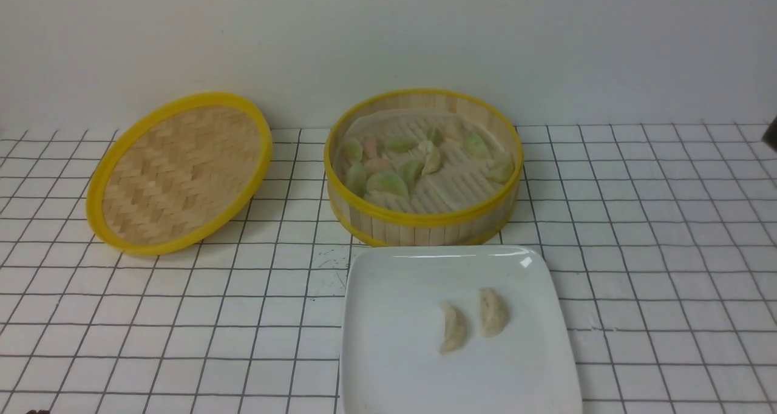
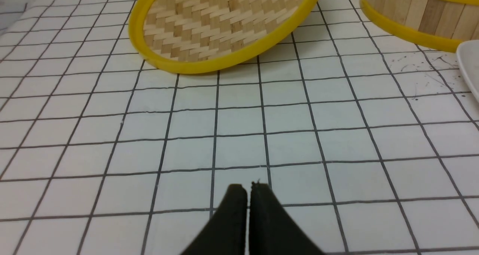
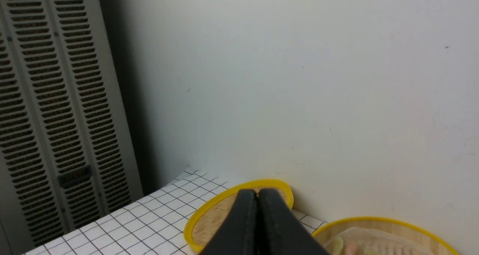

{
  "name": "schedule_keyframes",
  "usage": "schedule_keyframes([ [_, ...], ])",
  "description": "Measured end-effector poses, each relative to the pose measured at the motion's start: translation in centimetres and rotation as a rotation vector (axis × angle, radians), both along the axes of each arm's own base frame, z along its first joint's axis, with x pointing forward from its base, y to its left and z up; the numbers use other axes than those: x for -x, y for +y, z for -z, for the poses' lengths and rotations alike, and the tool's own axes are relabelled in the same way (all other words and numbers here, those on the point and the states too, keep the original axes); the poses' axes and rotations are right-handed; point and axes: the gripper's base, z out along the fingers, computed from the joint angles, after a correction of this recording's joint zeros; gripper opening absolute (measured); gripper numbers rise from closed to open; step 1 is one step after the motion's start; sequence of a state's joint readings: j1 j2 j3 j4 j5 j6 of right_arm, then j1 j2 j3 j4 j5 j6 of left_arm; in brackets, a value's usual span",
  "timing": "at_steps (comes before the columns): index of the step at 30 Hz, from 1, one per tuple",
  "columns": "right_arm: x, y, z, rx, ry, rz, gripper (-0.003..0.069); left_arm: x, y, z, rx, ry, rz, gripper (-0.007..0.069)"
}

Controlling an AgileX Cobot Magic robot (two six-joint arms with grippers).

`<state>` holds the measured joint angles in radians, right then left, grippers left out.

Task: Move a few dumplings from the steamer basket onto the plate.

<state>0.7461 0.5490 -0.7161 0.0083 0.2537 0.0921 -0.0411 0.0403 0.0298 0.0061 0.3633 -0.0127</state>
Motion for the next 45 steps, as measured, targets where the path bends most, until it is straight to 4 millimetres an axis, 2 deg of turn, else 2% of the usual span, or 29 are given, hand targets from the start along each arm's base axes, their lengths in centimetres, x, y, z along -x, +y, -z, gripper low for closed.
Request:
schedule_keyframes([
  [5,0.2,0.0,0.3,0.024,-0.022,-0.01,-0.0014,0.0,0.0,0.0,0.0,0.0,0.0,-0.0006],
  [9,0.5,-1.2,1.8,0.038,-0.024,0.058,-0.0014,0.0,0.0,0.0,0.0,0.0,0.0,-0.0006],
  [12,0.6,-3.0,4.6,0.053,-0.003,0.214,-0.0014,0.0,0.0,0.0,0.0,0.0,0.0,-0.0006],
  [17,1.2,-5.2,11.8,0.095,0.079,0.453,-0.0014,0.0,0.0,0.0,0.0,0.0,0.0,-0.0006],
  [19,1.4,-5.6,13.4,0.104,0.099,0.5,-0.0014,0.0,0.0,0.0,0.0,0.0,0.0,-0.0006],
  [20,1.7,-6.0,15.1,0.107,0.111,0.553,-0.0014,0.0,0.0,0.0,0.0,0.0,0.0,-0.0006],
  [24,2.1,-6.5,19.5,0.125,0.163,0.621,-0.0014,0.0,0.0,0.0,0.0,0.0,0.0,-0.0006],
  [26,2.3,-6.6,20.9,0.139,0.201,0.642,-0.0014,0.0,0.0,0.0,0.0,0.0,0.0,-0.0006],
  [28,2.4,-6.7,21.6,0.161,0.256,0.647,-0.0014,0.0,0.0,0.0,0.0,0.0,0.0,-0.0006],
  [45,2.4,-6.7,21.7,0.161,0.273,0.647,-0.0014,0.0,0.0,0.0,0.0,0.0,0.0,-0.0006],
])
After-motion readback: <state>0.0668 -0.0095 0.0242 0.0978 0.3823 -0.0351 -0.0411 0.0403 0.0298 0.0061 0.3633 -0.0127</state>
